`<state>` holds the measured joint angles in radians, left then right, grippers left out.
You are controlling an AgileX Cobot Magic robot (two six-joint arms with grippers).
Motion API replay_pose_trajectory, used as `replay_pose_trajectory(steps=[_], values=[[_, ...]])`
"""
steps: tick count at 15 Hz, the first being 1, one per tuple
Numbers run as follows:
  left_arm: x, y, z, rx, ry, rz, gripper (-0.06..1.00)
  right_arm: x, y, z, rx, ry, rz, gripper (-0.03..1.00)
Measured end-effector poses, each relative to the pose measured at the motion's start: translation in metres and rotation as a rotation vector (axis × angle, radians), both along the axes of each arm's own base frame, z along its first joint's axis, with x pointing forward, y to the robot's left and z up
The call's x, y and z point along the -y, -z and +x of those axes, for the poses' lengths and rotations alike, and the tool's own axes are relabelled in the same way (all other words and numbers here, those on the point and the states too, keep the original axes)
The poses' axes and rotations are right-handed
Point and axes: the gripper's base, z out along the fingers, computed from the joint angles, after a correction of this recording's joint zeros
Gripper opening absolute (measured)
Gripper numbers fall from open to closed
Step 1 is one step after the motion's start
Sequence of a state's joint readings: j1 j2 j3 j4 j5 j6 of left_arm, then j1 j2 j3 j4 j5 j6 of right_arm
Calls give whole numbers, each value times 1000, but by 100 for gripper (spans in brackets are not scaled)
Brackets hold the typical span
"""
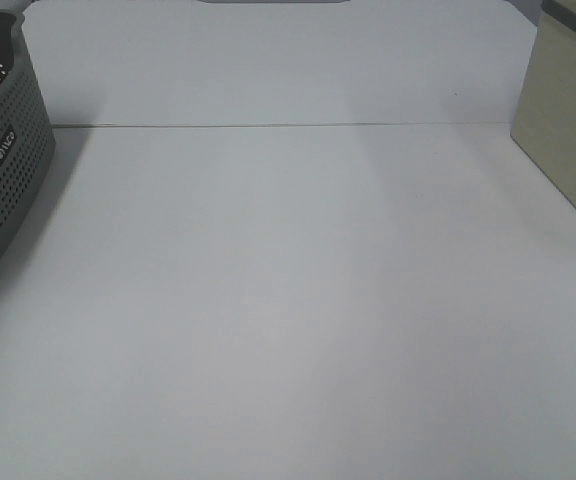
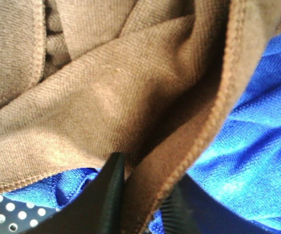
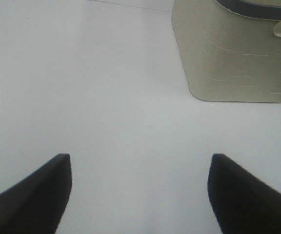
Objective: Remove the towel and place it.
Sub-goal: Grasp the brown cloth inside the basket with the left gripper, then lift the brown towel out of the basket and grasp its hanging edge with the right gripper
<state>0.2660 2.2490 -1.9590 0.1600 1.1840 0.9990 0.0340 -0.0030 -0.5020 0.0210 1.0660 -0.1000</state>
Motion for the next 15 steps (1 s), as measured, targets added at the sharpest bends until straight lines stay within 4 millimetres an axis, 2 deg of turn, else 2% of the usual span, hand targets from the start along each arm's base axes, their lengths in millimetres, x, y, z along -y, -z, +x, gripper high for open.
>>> replay_pose_trajectory(steps=[2, 3, 5, 7, 9, 11, 13, 15], values=[[-1, 0, -2, -22, 0, 9, 4, 0, 0, 0, 0, 0, 0, 75], [-2, -9, -4, -11, 2, 28, 0, 0, 0, 0, 0, 0, 0, 75], [-1, -39, -8, 53, -1, 47, 0, 0, 0, 0, 0, 0, 0, 75], [7, -80, -16, 154, -23, 51, 0, 0, 0, 0, 0, 0, 0, 75], [27, -123, -27, 259, -13, 60, 0, 0, 0, 0, 0, 0, 0, 75], [55, -157, -38, 341, 30, 60, 0, 0, 0, 0, 0, 0, 0, 75], [82, -184, -50, 414, 55, 47, 0, 0, 0, 0, 0, 0, 0, 75], [100, -203, -61, 463, 78, 51, 0, 0, 0, 0, 0, 0, 0, 75]])
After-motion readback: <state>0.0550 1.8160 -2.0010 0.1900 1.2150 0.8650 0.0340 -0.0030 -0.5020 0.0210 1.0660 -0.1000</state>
